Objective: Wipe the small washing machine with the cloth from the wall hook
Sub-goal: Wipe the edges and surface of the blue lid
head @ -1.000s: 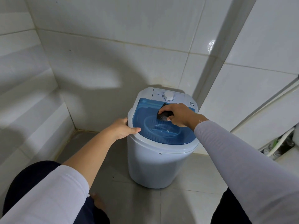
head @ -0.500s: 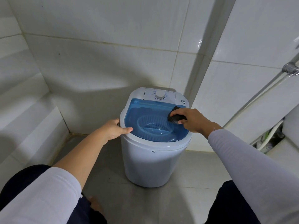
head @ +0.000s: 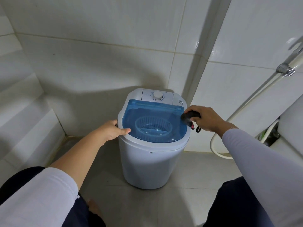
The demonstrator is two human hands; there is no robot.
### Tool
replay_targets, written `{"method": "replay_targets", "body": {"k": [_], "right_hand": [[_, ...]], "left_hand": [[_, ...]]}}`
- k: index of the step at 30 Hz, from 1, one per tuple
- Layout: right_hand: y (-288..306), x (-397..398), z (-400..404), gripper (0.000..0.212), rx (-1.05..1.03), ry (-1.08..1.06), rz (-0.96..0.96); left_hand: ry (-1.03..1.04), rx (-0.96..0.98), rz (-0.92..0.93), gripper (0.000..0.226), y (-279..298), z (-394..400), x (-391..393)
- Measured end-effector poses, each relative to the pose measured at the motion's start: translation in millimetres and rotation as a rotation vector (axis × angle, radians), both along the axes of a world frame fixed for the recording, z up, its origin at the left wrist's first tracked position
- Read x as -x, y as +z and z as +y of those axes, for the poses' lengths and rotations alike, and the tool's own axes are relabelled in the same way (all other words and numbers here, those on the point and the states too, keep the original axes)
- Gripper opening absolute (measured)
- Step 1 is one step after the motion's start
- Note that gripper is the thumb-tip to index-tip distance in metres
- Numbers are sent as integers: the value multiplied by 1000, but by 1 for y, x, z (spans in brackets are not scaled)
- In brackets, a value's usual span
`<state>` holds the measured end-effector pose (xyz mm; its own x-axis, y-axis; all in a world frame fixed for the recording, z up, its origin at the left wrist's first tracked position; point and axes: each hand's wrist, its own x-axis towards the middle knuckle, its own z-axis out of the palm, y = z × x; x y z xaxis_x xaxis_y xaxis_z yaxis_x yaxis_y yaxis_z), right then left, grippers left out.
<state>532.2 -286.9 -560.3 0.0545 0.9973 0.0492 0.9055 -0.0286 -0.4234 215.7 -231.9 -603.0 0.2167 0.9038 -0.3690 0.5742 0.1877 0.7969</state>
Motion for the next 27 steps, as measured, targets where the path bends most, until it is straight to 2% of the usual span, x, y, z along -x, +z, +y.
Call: {"method": "replay_targets", "body": {"k": [8, 14, 17, 21, 25, 27], "right_hand": [[39, 106, 50, 32, -129, 280, 31], [7, 182, 77, 32, 0, 464, 1], [-2, 197, 85, 32, 80, 445, -53], [-13, 203, 87, 40, 97, 453, -9], [-27, 200, 89, 43, 107, 546, -187], [-31, 195, 91, 41, 98, 547, -214]], "left_hand": [[6, 8, -87, 56, -3, -6, 6], [3, 2, -98, 60, -7, -13, 9], [10, -6, -83, 61, -10, -12, 10], [1, -9, -117, 60, -11, -12, 10], [-15, -20, -123, 59, -12, -10, 11], [-16, -13, -139, 53, -11, -11, 11]]}}
